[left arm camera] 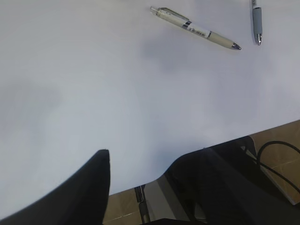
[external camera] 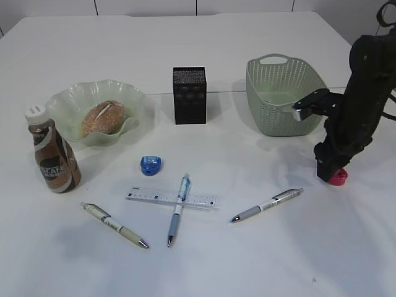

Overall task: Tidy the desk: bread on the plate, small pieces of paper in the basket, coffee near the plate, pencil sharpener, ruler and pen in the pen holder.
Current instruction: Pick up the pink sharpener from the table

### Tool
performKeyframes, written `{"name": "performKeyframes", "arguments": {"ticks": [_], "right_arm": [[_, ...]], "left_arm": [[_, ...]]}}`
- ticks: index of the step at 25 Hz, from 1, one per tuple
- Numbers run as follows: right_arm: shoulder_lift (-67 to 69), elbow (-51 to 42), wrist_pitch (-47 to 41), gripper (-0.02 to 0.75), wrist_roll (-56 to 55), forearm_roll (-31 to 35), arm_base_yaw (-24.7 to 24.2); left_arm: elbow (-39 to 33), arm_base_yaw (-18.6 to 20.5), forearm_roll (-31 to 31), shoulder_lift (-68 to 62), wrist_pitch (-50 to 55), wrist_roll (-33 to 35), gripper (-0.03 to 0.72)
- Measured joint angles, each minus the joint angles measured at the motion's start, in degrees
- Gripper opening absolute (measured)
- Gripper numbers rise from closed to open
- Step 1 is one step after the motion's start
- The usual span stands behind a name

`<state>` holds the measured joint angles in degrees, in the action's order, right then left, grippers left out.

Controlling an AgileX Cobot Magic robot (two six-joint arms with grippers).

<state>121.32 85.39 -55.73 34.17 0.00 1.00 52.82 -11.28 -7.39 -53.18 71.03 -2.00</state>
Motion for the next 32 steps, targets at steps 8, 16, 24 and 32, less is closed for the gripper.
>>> {"name": "performKeyframes", "arguments": {"ticks": [8, 16, 24, 32], "right_arm": [[0.0, 0.0, 0.68, 0.533, 0.0, 0.0, 0.0], [0.0, 0.0, 0.72, 0.533, 0.0, 0.0, 0.0], [0.0, 0.0, 0.72, 0.533, -0.75, 0.0, 0.0], [0.0, 0.0, -0.9, 0.533, -2.5, 0.0, 0.0]], "left_arm": [[0.0, 0.0, 0.0, 0.0, 0.0, 0.0, 0.419], [0.0, 0.0, 0.0, 0.0, 0.0, 0.0, 0.416], [0.0, 0.0, 0.0, 0.0, 0.0, 0.0, 0.416], [0.0, 0.0, 0.0, 0.0, 0.0, 0.0, 0.415]]}}
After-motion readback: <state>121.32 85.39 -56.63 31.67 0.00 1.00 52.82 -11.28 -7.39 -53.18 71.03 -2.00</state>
